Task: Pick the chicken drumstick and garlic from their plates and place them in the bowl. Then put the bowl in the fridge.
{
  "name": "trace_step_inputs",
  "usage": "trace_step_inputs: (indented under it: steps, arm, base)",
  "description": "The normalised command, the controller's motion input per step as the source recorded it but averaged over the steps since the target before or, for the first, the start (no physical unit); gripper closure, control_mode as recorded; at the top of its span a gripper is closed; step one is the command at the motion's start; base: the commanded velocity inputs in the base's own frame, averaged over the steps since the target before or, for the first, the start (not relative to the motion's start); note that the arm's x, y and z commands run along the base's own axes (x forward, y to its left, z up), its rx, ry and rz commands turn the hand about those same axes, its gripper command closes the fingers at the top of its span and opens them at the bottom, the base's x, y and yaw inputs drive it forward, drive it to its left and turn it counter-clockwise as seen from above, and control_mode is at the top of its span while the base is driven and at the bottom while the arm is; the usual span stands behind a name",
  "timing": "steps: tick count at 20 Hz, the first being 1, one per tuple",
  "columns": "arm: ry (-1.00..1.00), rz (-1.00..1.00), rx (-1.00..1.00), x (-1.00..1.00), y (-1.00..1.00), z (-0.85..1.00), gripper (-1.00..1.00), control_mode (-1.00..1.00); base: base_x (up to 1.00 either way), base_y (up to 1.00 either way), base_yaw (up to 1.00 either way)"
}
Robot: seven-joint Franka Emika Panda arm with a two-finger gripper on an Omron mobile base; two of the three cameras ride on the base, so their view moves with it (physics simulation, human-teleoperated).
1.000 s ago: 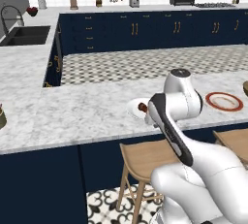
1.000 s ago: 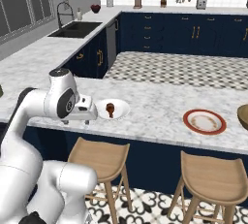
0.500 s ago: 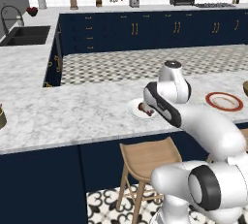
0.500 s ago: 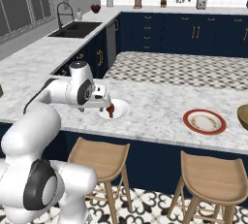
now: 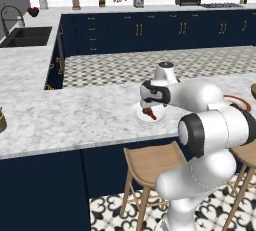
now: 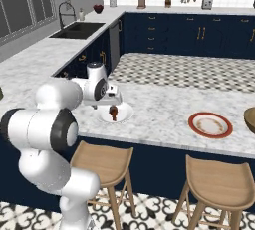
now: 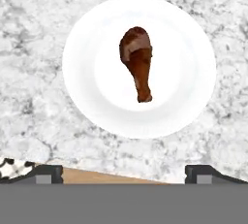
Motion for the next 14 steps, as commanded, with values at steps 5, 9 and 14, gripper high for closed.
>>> trace_step_inputs:
  steps: [5,9,14]
  arm:
    - [0.09,0.01,-0.01,0.68,-0.18,-0.59,-1.00,-1.00]
    - [0.02,0.04,0.00,0.48,-0.07,-0.36,-1.00,-1.00]
    - [0.01,0.09,0.00,0.54,0.05,-0.23,-1.00,-1.00]
  base:
    - [0.00,0.00,0.00]
    - [0.00,0.00,0.00]
    - [0.00,0.00,0.00]
